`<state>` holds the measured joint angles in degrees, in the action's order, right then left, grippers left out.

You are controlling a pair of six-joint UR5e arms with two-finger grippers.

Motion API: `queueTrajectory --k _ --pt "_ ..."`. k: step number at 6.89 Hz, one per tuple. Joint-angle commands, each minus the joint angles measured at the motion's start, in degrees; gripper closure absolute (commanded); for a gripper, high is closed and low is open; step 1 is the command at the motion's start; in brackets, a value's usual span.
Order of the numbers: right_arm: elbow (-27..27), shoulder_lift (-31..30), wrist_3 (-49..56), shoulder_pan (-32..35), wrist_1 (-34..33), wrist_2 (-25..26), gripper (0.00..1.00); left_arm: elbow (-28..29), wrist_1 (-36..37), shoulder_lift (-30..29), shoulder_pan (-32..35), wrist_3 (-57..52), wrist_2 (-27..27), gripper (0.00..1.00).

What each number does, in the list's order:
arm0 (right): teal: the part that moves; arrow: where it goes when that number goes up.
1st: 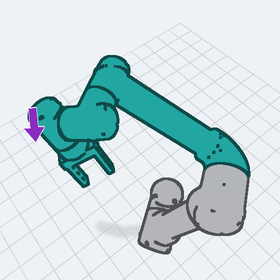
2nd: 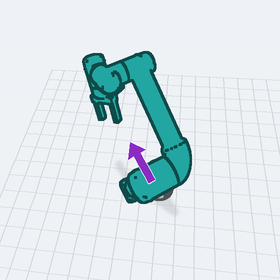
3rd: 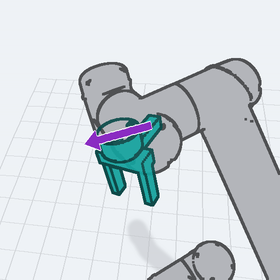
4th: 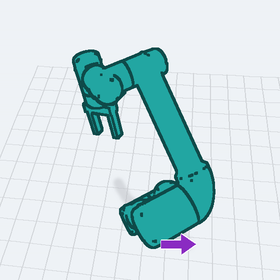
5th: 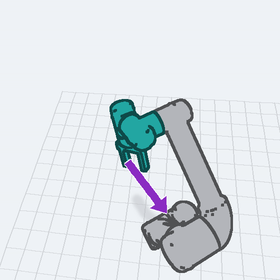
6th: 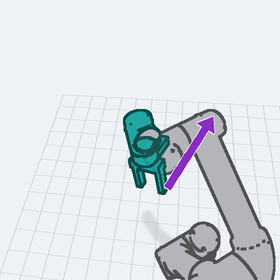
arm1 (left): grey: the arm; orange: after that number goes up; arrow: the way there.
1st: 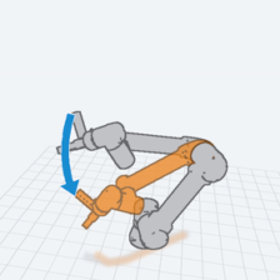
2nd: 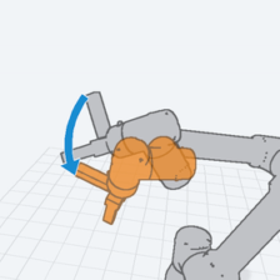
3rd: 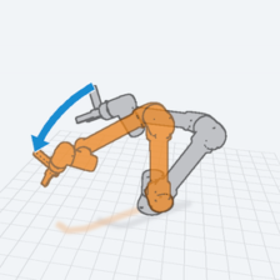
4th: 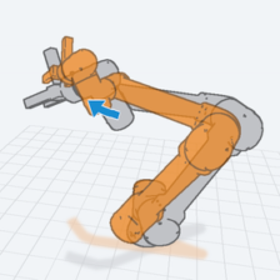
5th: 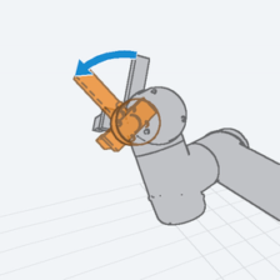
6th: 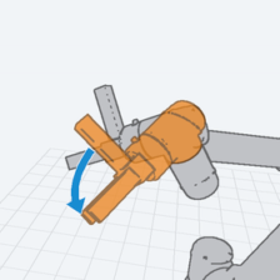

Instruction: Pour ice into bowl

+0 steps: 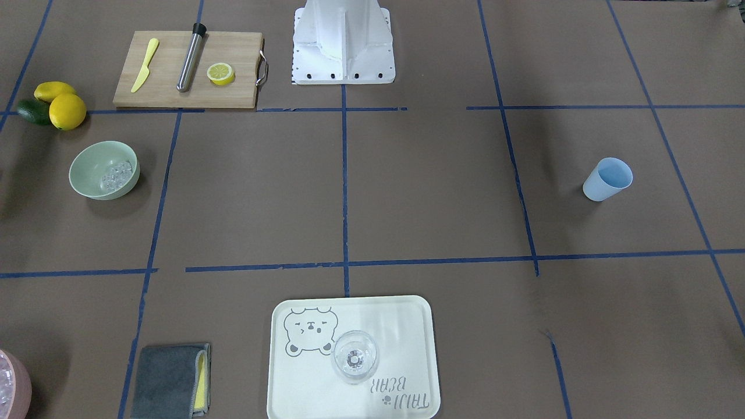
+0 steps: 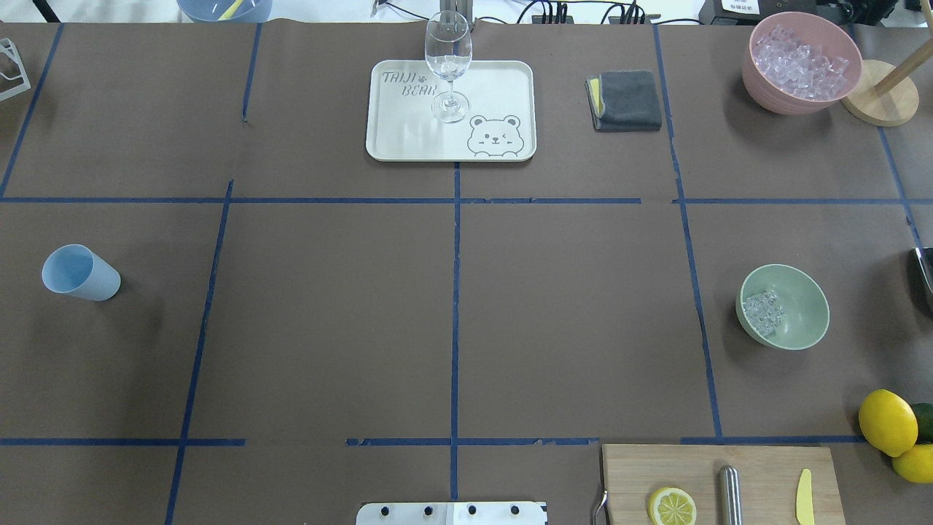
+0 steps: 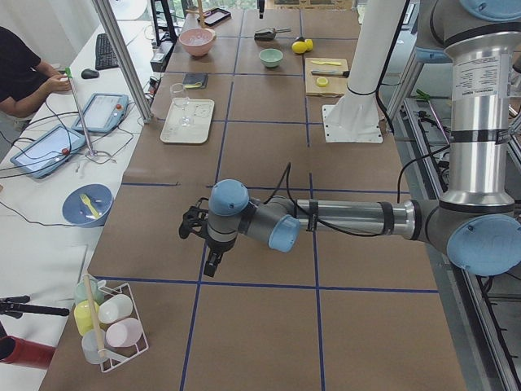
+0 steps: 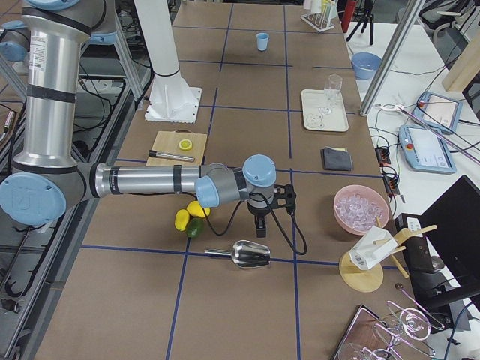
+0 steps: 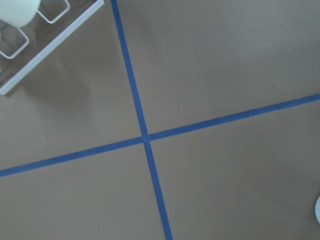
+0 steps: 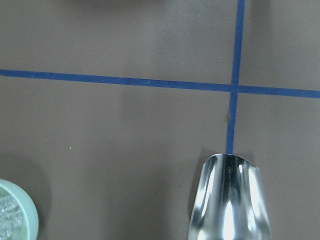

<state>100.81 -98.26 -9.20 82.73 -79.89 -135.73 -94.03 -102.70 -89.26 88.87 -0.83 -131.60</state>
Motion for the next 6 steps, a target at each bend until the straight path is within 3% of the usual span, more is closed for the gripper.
queueTrajectory --k 1,3,4,6 --pt "0.09 0.96 7.52 2.52 -5.71 0.47 0.00 -0.80 14.83 -2.84 2.62 -3.65 -1.80 0.00" --pt "0.01 1.23 7.01 2.43 -5.63 0.47 0.00 -1.50 15.42 -1.45 2.62 -1.37 -4.98 0.00" --pt "0.18 1.14 6.91 2.43 -5.63 0.47 0.00 -3.77 12.46 3.17 2.19 -3.19 -4.98 0.00" --pt "0.09 1.14 6.74 2.43 -5.54 0.47 0.00 -3.44 5.60 6.80 2.27 -5.93 -4.98 0.00"
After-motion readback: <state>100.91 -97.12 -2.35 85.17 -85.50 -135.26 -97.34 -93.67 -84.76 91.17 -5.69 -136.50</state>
